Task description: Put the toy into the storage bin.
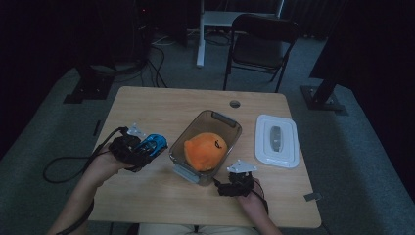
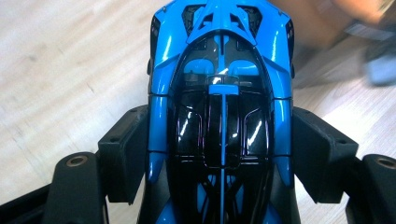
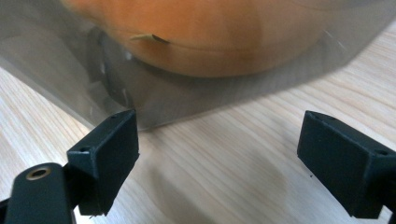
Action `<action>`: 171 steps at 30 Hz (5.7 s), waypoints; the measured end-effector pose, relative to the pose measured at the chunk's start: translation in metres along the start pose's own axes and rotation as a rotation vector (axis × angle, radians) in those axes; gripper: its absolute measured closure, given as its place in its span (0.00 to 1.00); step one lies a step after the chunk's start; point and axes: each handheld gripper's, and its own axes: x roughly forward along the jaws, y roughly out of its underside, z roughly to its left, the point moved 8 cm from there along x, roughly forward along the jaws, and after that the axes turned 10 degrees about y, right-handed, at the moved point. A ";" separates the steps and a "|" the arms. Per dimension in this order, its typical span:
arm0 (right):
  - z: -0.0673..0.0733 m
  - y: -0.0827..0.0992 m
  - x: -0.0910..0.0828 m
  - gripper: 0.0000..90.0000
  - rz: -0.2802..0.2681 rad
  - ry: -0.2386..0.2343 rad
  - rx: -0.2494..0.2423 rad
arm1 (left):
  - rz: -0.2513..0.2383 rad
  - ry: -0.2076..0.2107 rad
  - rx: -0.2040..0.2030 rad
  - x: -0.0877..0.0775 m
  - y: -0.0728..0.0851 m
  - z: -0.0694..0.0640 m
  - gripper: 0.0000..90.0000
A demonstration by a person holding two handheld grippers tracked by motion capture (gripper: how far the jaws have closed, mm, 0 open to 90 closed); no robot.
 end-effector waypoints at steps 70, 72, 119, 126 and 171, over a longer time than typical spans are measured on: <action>-0.071 0.060 -0.042 0.14 0.073 0.174 0.097 | 0.048 0.142 0.050 0.096 -0.146 -0.038 0.32; -0.071 0.060 -0.042 0.14 0.072 0.175 0.097 | 0.048 0.142 0.050 0.096 -0.146 -0.038 0.32; -0.070 0.028 -0.044 0.14 0.015 0.166 0.082 | -0.169 0.017 -0.050 0.053 -0.093 0.042 0.02; -0.067 0.023 -0.038 0.14 0.012 0.158 0.074 | -0.160 -0.014 -0.129 0.070 -0.071 0.069 0.02; -0.070 -0.015 0.001 0.14 -0.010 0.130 0.145 | -0.139 0.088 -0.069 0.136 -0.038 0.010 0.02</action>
